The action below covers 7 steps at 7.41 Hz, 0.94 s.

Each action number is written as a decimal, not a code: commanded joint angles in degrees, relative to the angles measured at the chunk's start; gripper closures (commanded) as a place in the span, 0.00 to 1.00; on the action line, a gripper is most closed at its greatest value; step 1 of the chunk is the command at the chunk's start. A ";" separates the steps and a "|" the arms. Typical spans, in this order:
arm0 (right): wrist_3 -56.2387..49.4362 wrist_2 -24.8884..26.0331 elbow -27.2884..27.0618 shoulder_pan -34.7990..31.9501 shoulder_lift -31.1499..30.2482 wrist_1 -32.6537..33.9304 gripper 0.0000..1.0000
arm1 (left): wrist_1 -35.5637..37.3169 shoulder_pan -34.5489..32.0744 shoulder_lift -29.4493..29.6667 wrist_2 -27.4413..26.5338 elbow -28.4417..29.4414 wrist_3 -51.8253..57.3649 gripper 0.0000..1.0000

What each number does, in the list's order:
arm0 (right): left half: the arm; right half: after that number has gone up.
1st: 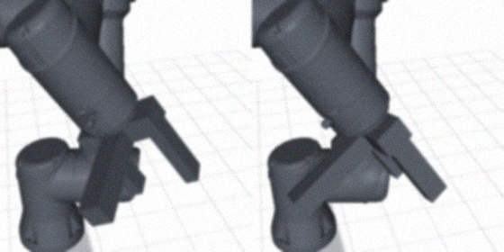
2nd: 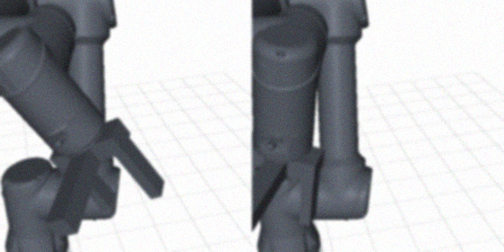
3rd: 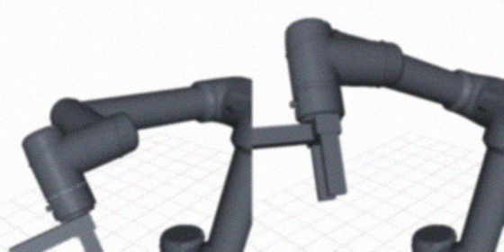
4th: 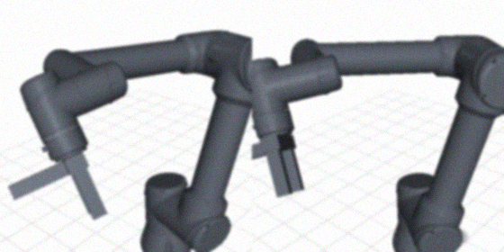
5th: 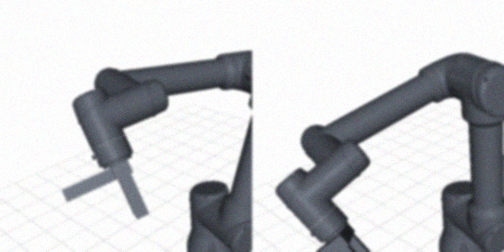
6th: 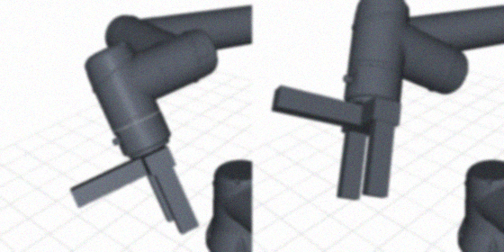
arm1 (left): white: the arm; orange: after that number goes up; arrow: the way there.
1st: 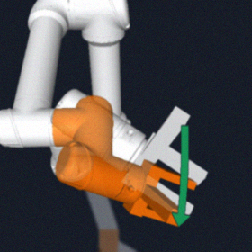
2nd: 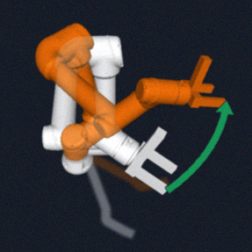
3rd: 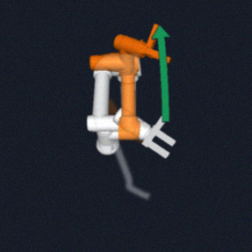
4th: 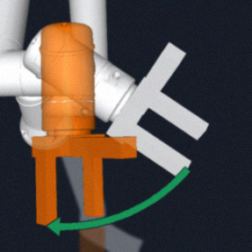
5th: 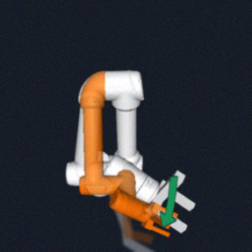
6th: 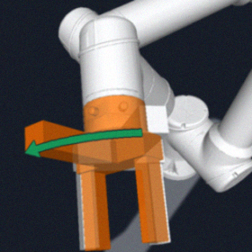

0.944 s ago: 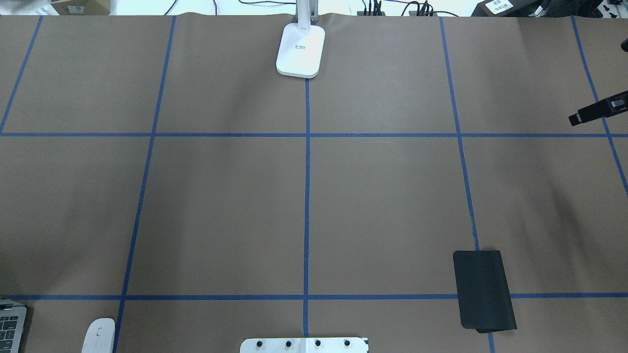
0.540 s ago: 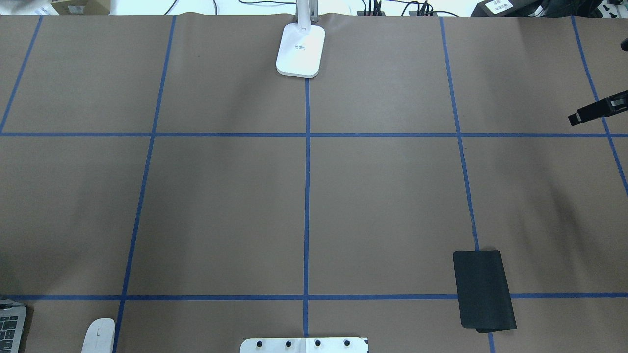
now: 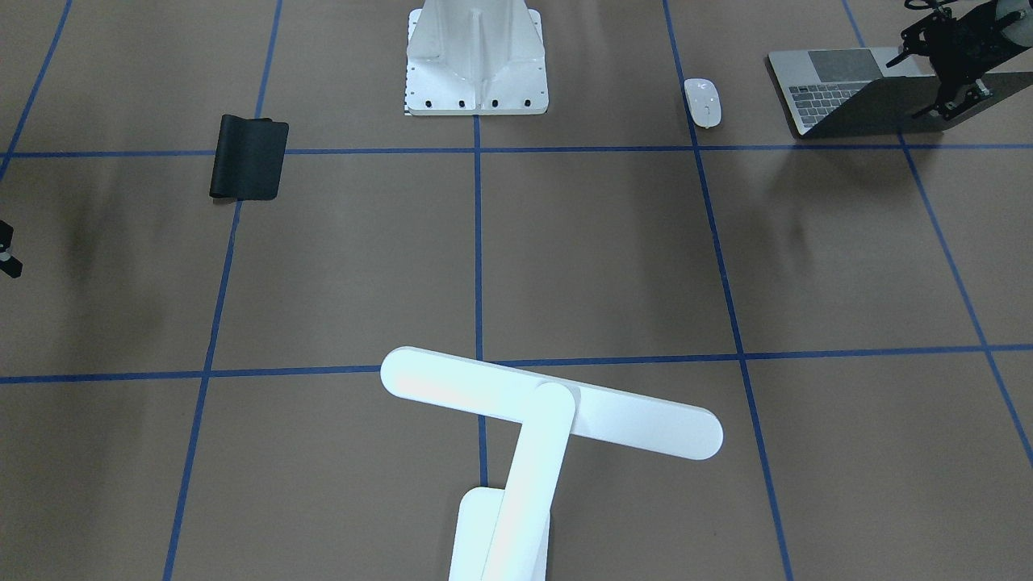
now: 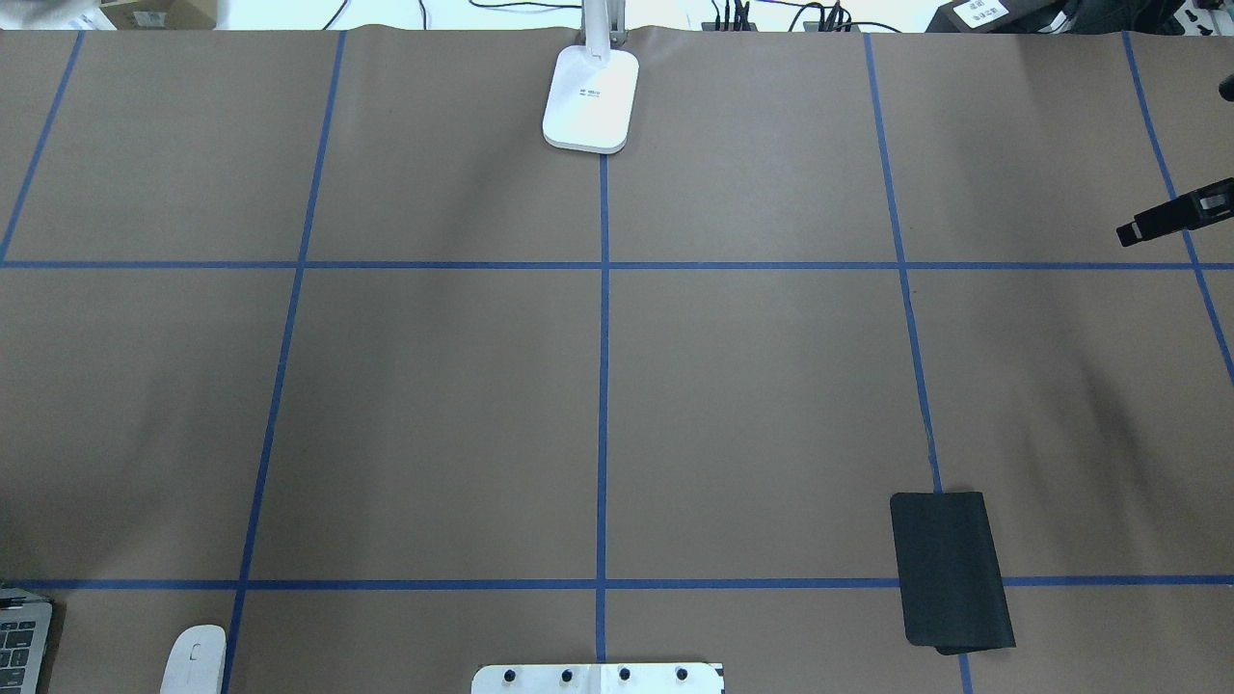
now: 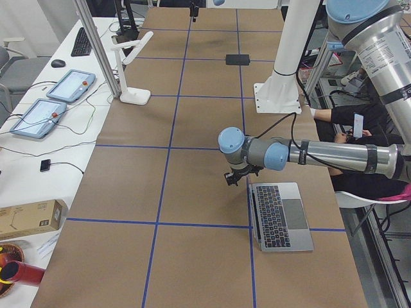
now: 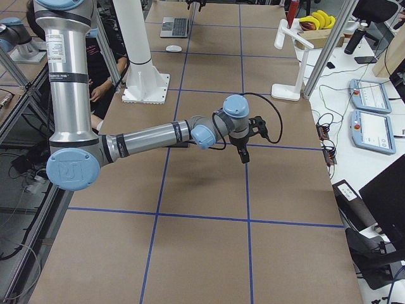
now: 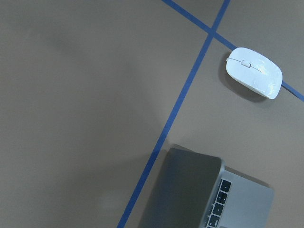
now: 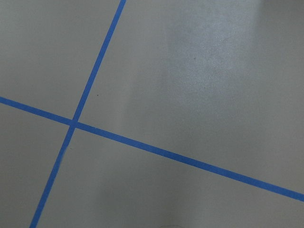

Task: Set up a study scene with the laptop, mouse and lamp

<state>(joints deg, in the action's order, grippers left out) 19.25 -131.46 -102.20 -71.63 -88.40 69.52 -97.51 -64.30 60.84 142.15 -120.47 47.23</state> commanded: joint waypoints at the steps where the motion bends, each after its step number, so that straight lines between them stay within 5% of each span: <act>1: 0.00 0.07 0.07 0.00 -0.01 0.00 0.00 | -0.05 0.57 -0.20 -1.18 -0.12 5.14 0.09; 7: 0.00 0.07 0.07 0.00 -0.19 0.00 0.00 | 0.13 -0.13 -4.50 -1.09 -0.99 14.21 0.38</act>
<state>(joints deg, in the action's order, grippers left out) 19.25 -131.39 -102.12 -71.63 -88.52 69.52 -97.39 -64.26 57.17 141.06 -121.40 60.98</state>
